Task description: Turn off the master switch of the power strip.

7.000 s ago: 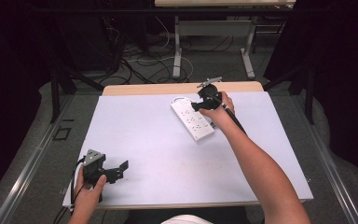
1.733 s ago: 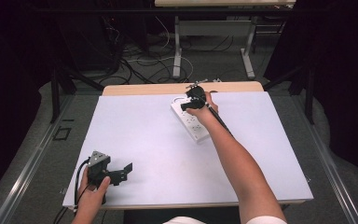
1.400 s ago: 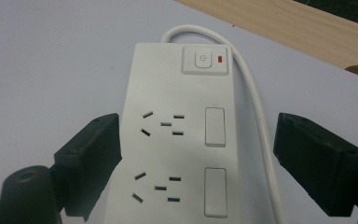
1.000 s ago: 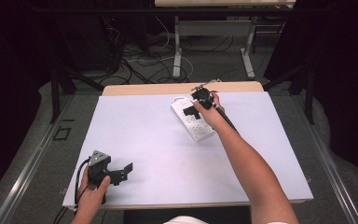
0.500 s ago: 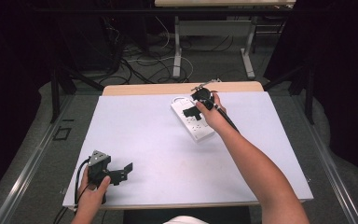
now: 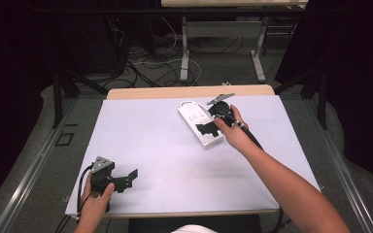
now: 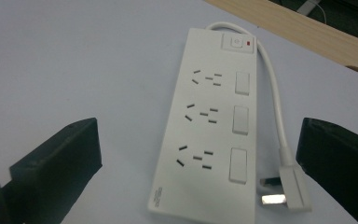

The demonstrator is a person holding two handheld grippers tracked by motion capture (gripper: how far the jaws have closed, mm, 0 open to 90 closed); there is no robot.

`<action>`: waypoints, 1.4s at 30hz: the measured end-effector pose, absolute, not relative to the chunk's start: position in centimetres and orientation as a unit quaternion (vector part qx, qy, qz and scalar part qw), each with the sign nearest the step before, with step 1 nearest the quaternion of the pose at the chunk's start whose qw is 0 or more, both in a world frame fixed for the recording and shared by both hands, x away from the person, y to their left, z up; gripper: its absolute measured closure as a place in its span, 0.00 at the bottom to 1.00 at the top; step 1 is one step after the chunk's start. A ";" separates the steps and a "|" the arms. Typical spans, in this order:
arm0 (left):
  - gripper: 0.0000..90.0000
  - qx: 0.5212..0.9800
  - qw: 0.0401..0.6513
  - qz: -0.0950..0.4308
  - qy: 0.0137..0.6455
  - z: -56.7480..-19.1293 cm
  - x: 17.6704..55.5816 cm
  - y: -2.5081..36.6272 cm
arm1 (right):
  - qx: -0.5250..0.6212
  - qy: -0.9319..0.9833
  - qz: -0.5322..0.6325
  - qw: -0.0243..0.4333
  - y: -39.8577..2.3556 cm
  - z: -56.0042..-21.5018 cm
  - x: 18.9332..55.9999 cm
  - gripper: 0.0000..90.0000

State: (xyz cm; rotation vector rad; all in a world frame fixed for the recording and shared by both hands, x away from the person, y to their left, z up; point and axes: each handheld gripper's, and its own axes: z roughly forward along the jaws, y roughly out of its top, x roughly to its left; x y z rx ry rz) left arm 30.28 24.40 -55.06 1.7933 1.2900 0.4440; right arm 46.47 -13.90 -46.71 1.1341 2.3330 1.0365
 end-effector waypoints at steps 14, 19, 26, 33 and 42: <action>0.01 0.721 0.426 0.173 0.519 -55.0 30.2 24.3 | 0.375 0.817 0.390 0.199 -17.9 -46.7 40.5 0.00; 0.01 0.724 0.424 0.175 0.515 -55.0 30.2 24.3 | 0.378 0.809 0.404 0.200 -19.6 -46.8 38.4 0.00; 0.01 0.724 0.423 0.175 0.516 -55.0 30.2 24.3 | 0.394 0.793 0.419 0.199 -22.4 -47.1 35.7 0.00; 0.00 0.720 0.426 0.177 0.519 -55.1 30.2 24.3 | 0.413 0.777 0.428 0.207 -25.3 -48.2 33.2 0.00; 0.00 0.720 0.425 0.176 0.520 -55.1 30.2 24.2 | 0.437 0.762 0.422 0.225 -27.9 -51.0 31.1 0.02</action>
